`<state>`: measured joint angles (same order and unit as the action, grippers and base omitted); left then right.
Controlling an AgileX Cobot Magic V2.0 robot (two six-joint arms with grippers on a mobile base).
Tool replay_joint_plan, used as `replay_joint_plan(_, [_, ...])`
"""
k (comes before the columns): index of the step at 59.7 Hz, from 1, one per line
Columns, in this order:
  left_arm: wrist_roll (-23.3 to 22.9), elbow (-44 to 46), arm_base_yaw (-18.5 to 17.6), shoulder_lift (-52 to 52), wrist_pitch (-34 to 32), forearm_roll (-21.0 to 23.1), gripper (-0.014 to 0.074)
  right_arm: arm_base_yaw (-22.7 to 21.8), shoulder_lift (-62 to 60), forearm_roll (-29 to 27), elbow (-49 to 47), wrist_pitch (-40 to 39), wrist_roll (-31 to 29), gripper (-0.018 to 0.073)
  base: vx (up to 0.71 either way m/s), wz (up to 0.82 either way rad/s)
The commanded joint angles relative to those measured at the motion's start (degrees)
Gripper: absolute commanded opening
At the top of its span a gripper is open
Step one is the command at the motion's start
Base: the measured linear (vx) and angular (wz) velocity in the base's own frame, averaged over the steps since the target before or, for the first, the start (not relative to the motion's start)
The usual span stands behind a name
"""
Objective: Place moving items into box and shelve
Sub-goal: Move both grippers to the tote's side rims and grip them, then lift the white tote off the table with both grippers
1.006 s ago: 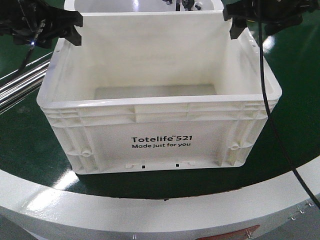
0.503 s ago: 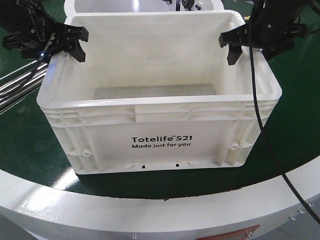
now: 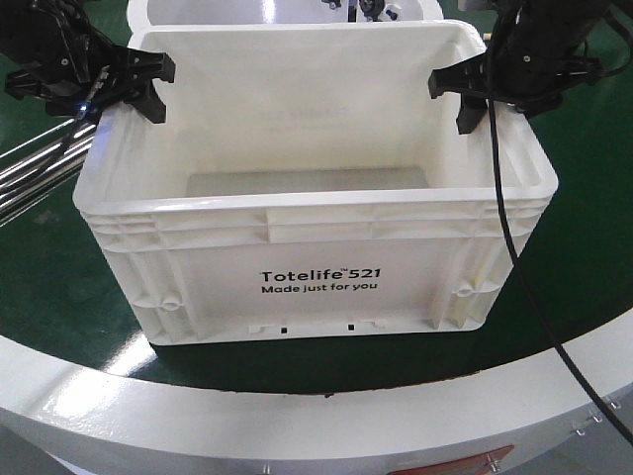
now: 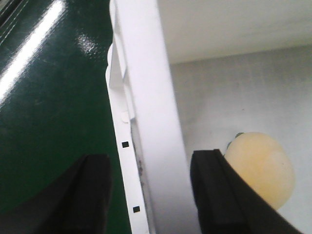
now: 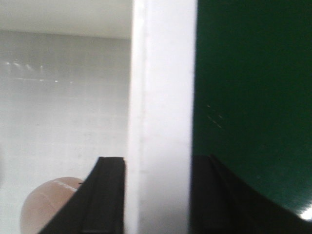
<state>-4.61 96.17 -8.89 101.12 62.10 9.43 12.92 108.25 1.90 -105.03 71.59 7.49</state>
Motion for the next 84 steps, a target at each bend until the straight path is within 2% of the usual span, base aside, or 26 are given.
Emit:
replay_joint_plan(1, [-0.4, 1.7, -0.3, -2.7, -2.3, 0.6, 0.0357, -0.3, -3.4, 2.1, -1.5, 2.3, -0.1, 0.0199, 0.0, 0.0])
replay_joint_plan(13, [0.8, 1.7, -0.3, -2.7, -2.3, -0.5, 0.008, -0.3, -3.4, 2.1, -1.5, 2.3, -0.4, -0.0015, 0.0, 0.0])
replay_joint_plan(17, [2.1, 1.7, -0.3, -2.7, -2.7, -0.5, -0.0008, -0.3, -3.4, 2.1, -1.5, 2.3, -0.4, -0.0011, 0.0, 0.0])
replay_joint_plan(20, [3.2, 1.7, -0.3, -2.7, -3.0, -0.5, -0.0009, -0.3, -3.4, 2.1, -1.5, 2.3, -0.4, -0.0011, 0.0, 0.0])
replay_joint_plan(51, [3.0, 1.7, -0.3, -2.7, -2.8, 1.8, -0.0007, -0.3, -4.7, 2.4, -1.5, 2.3, -0.5, -0.0008, 0.0, 0.0])
replay_joint_plan(67, [3.0, 1.7, -0.3, -2.8, -1.6, -0.3, -0.0006, -0.3, -6.8, 4.0, -1.5, 2.3, -0.5, -0.0008, 0.0, 0.0])
replay_joint_plan(84, [3.0, 1.9, -0.3, -3.9, -2.6, -0.2, -0.0004, -0.3, -9.2, 4.0, -1.5, 2.3, -0.5, -0.0008, 0.0, 0.0])
